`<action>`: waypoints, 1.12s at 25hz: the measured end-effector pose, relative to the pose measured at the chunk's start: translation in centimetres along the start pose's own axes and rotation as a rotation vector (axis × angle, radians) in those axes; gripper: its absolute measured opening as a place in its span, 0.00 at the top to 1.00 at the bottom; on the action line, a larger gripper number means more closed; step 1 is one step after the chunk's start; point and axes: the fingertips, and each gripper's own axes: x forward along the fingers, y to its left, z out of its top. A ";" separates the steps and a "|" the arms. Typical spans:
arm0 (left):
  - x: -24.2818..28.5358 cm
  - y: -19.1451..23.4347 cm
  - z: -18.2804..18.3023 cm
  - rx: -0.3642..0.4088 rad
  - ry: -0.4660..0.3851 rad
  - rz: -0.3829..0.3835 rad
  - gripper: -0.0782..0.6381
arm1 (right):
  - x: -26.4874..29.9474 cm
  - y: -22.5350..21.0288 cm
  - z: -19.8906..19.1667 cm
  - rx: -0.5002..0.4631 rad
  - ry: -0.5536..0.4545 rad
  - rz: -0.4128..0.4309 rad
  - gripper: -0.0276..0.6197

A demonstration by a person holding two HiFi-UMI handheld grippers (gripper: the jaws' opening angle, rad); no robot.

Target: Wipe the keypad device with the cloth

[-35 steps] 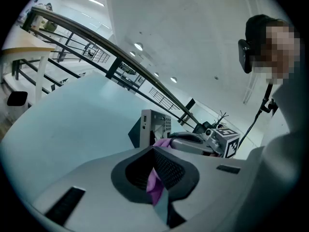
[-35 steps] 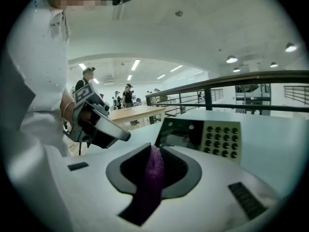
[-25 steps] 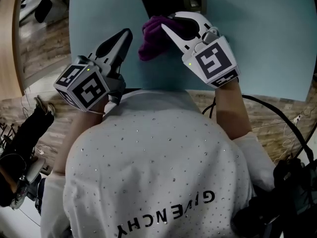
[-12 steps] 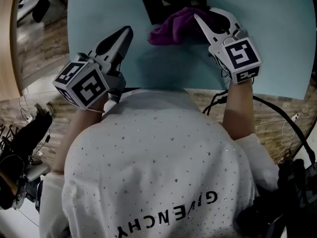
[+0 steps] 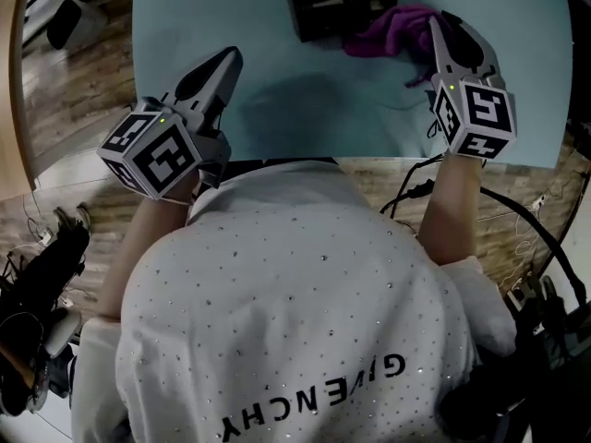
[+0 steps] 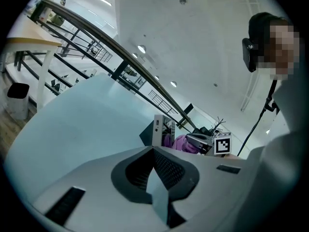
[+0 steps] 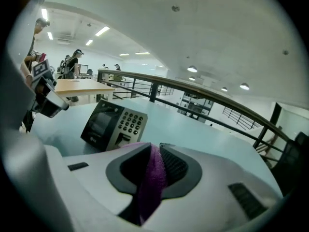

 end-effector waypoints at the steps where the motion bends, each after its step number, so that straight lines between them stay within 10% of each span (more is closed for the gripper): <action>1: -0.6 0.6 0.3 0.015 -0.003 -0.007 0.89 | -0.2 0.5 0.8 0.004 -0.006 -0.010 0.86; 14: -7.8 6.3 5.2 0.130 -0.010 0.000 0.89 | 1.3 21.0 10.2 -0.209 0.065 0.297 0.86; 19: -9.2 5.3 4.6 0.264 0.052 -0.129 0.89 | 2.7 21.9 14.2 -0.257 0.042 0.201 0.86; 28: -9.5 7.5 5.7 0.179 -0.017 -0.146 0.89 | 5.5 19.3 10.0 -0.236 0.176 -0.019 0.86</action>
